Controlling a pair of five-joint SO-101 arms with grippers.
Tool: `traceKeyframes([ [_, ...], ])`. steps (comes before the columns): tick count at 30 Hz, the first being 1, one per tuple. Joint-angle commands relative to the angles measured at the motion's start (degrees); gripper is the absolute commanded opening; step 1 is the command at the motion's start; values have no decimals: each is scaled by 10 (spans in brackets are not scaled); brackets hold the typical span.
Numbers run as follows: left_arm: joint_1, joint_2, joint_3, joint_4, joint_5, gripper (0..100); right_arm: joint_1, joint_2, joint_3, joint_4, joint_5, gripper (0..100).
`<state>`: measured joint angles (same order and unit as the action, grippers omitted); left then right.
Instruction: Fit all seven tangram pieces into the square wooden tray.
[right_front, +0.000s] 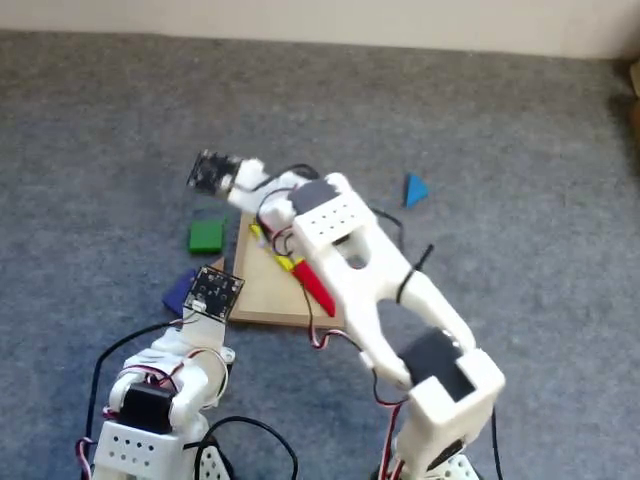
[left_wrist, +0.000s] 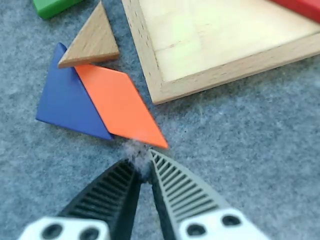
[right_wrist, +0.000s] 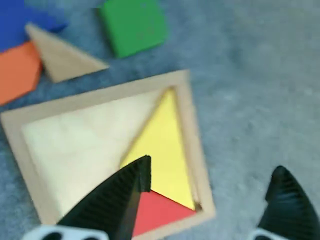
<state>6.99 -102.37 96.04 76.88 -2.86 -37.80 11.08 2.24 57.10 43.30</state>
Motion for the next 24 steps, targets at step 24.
traceKeyframes([
  [24, -3, -21, 12, 4, 3, 12, 298, 129, -121, -58, -390, 279],
])
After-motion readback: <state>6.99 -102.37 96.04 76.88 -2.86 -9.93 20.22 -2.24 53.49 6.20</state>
